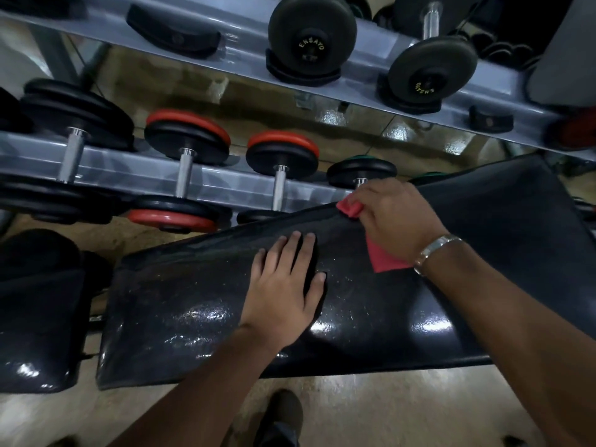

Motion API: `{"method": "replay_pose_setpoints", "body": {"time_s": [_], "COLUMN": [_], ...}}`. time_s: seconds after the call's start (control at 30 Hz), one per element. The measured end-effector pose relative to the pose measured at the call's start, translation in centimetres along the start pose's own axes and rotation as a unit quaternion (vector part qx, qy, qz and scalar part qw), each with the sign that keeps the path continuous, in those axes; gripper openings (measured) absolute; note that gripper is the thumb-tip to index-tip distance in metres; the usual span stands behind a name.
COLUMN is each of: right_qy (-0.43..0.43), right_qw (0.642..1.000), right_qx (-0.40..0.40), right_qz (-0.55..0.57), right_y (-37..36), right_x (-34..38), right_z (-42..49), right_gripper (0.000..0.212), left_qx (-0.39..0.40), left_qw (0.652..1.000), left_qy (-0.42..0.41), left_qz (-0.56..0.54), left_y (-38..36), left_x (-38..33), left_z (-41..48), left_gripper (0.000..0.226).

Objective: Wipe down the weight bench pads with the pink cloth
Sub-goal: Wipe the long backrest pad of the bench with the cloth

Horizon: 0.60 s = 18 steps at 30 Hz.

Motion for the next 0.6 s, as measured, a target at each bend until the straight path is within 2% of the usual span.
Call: {"method": "replay_pose_setpoints", "body": {"time_s": [0.07, 0.13, 0.27, 0.3, 0.37, 0.43, 0.5, 0.57, 0.6], "right_qy": [-0.064, -0.088, 0.010, -0.001, -0.088, -0.140, -0.097, -0.014, 0.000], "right_qw": [0.997, 0.993, 1.000, 1.000, 0.996, 0.985, 0.989, 0.998, 0.999], "right_qx": [0.007, 0.021, 0.011, -0.001, -0.016, -0.008, -0.005, -0.013, -0.015], "right_qz": [-0.034, -0.074, -0.006, -0.002, -0.031, -0.104, -0.112, -0.061, -0.045], "right_y": [0.2, -0.4, -0.5, -0.2, 0.6, 0.7, 0.0, -0.7, -0.5], "right_x": [-0.2, 1.0, 2.5, 1.6, -0.1, -0.1, 1.6, 2.8, 2.8], "right_z": [1.0, 1.4, -0.5, -0.6, -0.1, 0.2, -0.4, -2.1, -3.1], "right_gripper": [0.039, 0.027, 0.037, 0.042, 0.048, 0.037, 0.024, 0.027, 0.029], "left_qx": [-0.001, 0.000, 0.005, 0.007, 0.011, 0.012, 0.015, 0.015, 0.018], "left_qw": [1.000, 1.000, 1.000, 1.000, 1.000, 1.000, 1.000, 1.000, 1.000], "left_qy": [-0.001, -0.001, -0.003, -0.004, -0.005, -0.005, -0.005, -0.005, -0.008], "left_qz": [0.006, 0.006, 0.002, 0.001, 0.002, -0.002, -0.010, -0.018, -0.021], "left_y": [0.0, 0.0, 0.1, 0.1, 0.1, 0.2, 0.1, 0.3, 0.4], "left_x": [0.1, 0.2, 0.2, 0.2, 0.3, 0.4, 0.5, 0.6, 0.6], "left_z": [0.0, 0.0, 0.0, 0.1, 0.1, 0.0, 0.0, -0.1, -0.1], "left_gripper": [0.062, 0.062, 0.062, 0.062, 0.063, 0.063, 0.063, 0.063, 0.063]}}
Point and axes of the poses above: each hand's wrist, its own z-axis towards the middle knuckle, its own y-axis out of the back of the hand, x = y × z, the point moved 5 cm from there along z, towards the middle knuckle, and after that the axes turned 5 degrees about x, right-handed, at the moved point
